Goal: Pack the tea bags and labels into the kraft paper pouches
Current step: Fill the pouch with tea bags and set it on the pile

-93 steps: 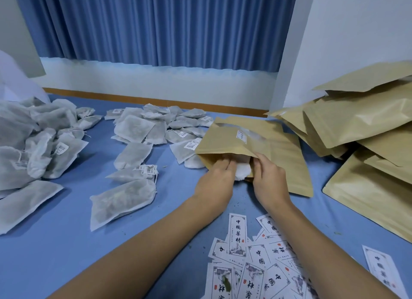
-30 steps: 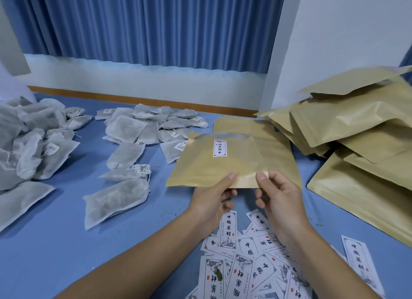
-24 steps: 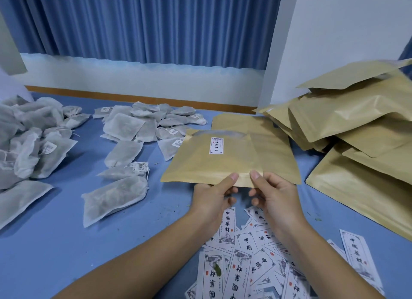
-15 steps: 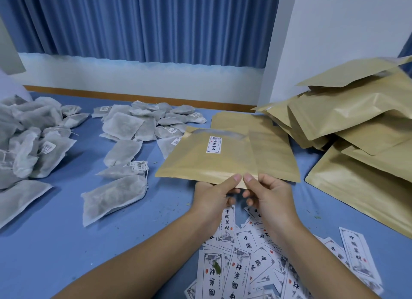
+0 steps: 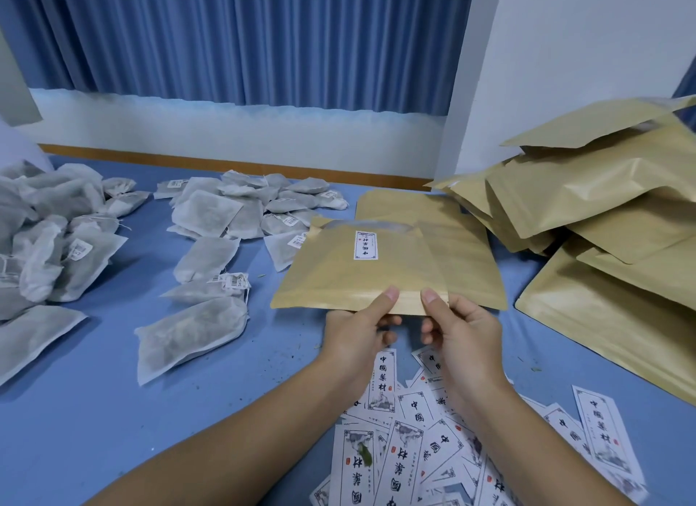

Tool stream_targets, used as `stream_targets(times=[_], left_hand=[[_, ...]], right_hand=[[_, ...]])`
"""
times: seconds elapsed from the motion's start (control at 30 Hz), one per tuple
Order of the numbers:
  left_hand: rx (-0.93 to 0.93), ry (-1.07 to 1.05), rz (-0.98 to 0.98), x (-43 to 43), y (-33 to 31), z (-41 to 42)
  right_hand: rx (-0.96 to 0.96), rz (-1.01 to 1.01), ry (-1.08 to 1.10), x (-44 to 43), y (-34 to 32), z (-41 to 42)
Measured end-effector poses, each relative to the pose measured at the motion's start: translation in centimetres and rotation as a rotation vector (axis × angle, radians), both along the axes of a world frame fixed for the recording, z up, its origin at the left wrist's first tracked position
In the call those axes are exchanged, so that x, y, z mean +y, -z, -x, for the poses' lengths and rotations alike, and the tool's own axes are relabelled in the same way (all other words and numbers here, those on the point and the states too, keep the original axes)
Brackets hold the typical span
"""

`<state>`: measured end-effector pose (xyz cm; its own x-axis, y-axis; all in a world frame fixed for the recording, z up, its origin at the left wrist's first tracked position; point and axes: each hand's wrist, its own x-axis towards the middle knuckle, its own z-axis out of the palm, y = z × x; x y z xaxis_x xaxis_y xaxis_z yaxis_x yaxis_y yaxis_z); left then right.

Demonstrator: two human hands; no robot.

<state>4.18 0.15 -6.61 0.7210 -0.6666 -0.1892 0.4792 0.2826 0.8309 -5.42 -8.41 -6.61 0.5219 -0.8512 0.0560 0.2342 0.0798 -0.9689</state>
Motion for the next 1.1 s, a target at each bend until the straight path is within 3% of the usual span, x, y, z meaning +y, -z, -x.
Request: stream_targets(times=[0.17,0.33,0.47,0.63,0.83,0.97,1.1], left_hand=[[-0.038,0.050,-0.019,0.0,0.1,0.2],[-0.017,0.015,0.002,0.0,0.2,0.3],[-0.050,0.015,-0.005,-0.1,0.3,0.5],[-0.044,-0.051,-0.029,-0.2,0.5,0.5],[-0.059,-0.041,0.012,-0.2,0.2,0.7],[-0.025,-0.083,0.022,-0.1,0.1,0.5],[-0.054,-0.047,0.007,-0.1,0.3,0.5]], right_hand=[[-0.042,-0.106,-0.095,0.6,-0.2,-0.2],[-0.035,-0.152,-0.041,0.5,-0.3,-0.1],[-0.176,-0.295,-0.057,0.7,-0.3,-0.3],[-0.055,-0.206,-0.071,1.1,0.0,-0.6],[-0.098,-0.144,-0.008,0.9,-0.4,-0.5],[-0.154,-0.191,0.059,0.6,-0.3,-0.3],[-0.134,-0.240,-0.024,1.0,0.0,-0.6]])
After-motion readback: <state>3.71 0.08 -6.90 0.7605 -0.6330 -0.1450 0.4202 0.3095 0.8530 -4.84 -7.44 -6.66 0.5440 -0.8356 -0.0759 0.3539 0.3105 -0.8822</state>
